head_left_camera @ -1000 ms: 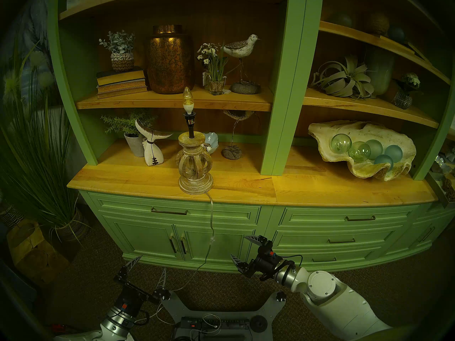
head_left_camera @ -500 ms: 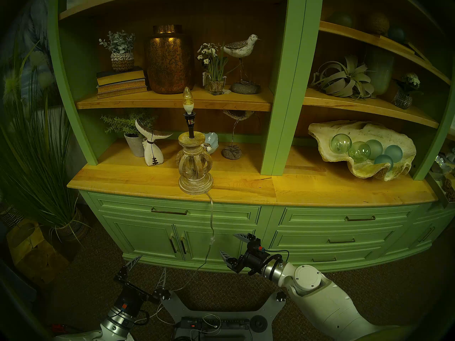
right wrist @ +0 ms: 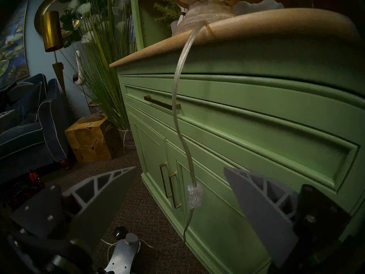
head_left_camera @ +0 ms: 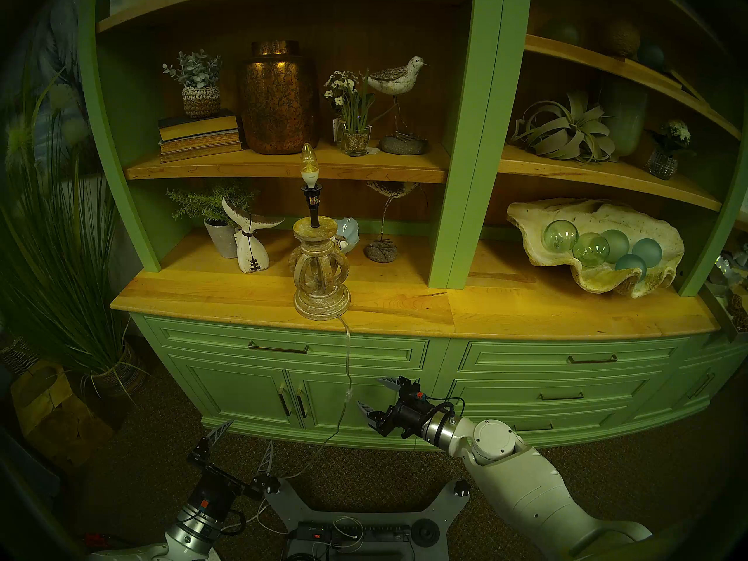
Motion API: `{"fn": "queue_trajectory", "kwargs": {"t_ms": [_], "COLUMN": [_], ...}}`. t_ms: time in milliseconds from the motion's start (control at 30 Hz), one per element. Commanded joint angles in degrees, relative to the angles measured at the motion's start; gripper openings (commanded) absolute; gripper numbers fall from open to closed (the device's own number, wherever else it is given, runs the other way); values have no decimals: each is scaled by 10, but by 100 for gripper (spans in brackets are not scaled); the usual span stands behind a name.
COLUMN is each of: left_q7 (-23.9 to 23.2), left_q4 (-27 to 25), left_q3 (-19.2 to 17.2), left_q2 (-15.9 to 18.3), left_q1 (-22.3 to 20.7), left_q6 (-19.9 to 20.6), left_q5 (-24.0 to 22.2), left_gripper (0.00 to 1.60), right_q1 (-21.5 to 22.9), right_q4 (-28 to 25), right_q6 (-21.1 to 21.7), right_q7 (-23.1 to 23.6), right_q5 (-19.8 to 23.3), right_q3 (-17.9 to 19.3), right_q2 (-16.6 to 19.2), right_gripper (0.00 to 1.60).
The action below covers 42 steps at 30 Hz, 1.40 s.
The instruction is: Grab cable and switch light on
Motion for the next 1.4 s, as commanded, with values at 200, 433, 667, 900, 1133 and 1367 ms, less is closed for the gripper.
{"fn": "queue_trajectory", "kwargs": {"t_ms": [200,433,667,900,1133,1367], "left_q7": [0,1,1,1,2,2], "left_q4": [-7,-6,-6,-6,-6,-6], "left_q3": [0,0,1,1,2,2], "left_q2": [0,0,0,0,0,1], "left_q1": [-2,-3,-3,-3,-3,-3], "left_q6": [-2,-2,-2,-2,-2,-2], "left_q5": [1,1,1,1,1,1], "left_gripper": [160,160,160,160,160,160], "right_q1": [93,126,159,185,228,252], "right_q4": [82,119,161,208,285,332], "right_q6": [-6,-3,-2,-4,-14,-29], "right_q7": [35,52,65,78,95,103], "right_q5": [-25,-33,-38,-46,-51,-51], "right_q3": [0,11,20,21,15,17], "right_q2": [-52,-60,-68,-77,-92,-102], "right_gripper": [127,108,127,122,116,101]}}
